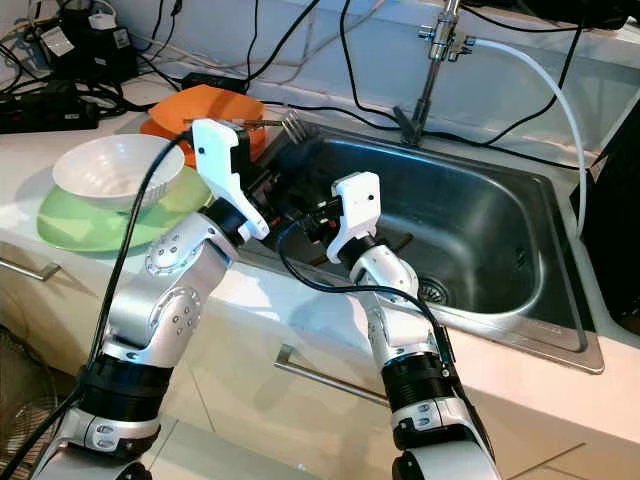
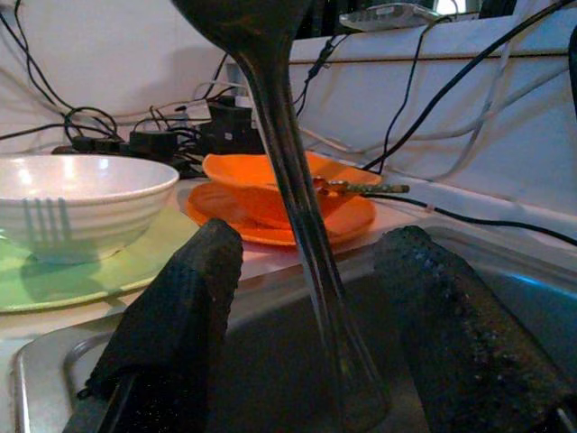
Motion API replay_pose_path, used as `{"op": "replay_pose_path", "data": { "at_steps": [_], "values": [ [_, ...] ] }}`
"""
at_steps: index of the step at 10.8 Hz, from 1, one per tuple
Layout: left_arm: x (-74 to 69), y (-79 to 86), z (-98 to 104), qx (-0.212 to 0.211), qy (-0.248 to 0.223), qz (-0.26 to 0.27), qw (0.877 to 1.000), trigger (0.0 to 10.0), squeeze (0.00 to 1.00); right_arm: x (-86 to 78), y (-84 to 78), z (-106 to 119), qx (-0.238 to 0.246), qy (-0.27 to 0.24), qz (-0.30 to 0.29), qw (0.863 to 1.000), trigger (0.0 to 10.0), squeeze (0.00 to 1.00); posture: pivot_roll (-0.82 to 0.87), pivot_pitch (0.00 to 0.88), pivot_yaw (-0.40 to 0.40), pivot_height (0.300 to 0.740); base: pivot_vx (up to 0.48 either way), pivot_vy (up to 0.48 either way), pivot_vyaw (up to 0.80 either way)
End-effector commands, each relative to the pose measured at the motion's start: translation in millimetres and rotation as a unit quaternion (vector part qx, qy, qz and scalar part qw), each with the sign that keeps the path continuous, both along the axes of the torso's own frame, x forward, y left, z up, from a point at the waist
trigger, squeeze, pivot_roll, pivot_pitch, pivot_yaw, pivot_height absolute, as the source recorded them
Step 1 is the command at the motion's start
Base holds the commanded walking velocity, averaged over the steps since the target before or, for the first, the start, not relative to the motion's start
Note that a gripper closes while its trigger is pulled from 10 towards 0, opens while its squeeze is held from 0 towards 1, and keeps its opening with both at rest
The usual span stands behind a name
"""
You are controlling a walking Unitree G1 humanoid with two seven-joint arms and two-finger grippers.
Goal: Kitchen organization
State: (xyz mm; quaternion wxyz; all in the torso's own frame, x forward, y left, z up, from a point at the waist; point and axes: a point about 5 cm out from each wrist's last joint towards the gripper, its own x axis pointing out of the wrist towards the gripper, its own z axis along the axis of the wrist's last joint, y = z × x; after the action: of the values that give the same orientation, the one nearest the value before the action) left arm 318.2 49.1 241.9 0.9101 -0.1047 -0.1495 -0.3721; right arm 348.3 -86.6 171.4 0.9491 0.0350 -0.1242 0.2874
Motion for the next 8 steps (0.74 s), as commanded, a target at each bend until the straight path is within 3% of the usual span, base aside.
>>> {"op": "replay_pose_path", "data": {
  "at_steps": [1, 2, 3, 4, 8],
  "values": [
    [-4.5, -4.9, -0.8, 0.005, 0.001, -0.018, 1.0, 10.0, 0.0, 1.7, -0.4, 6.3, 0.007, -0.01, -0.007, 1.0, 10.0, 0.0, 0.22, 0.0, -0.041, 0.74, 0.0, 0.0, 0.0],
    [-4.9, -5.2, -0.8, 0.002, 0.003, -0.022, 1.0, 10.0, 0.0, 1.4, 0.3, 6.4, 0.011, -0.01, -0.005, 1.0, 10.0, 0.0, 0.22, 0.0, -0.041, 0.74, 0.0, 0.0, 0.0],
    [-5.4, -5.4, -0.9, 0.001, 0.005, -0.026, 1.0, 10.0, 0.0, 1.0, 0.9, 6.7, 0.012, -0.011, -0.002, 1.0, 8.9, 0.0, 0.22, 0.0, -0.04, 0.74, 0.0, 0.0, 0.0],
    [-6.2, -5.8, -1.7, 0.0, 0.008, -0.03, 1.0, 10.0, 0.0, 0.8, 1.1, 6.6, 0.012, -0.011, -0.001, 1.0, 0.0, 0.0, 0.22, 0.0, -0.041, 0.74, 0.0, 0.0, 0.0],
    [-8.2, -6.8, -5.8, 0.001, 0.019, -0.041, 0.999, 10.0, 0.0, -0.1, 3.9, 7.7, 0.018, -0.014, 0.006, 1.0, 0.0, 0.0, 0.23, 0.0, -0.039, 0.74, 0.0, 0.0, 0.0]
  ]
}}
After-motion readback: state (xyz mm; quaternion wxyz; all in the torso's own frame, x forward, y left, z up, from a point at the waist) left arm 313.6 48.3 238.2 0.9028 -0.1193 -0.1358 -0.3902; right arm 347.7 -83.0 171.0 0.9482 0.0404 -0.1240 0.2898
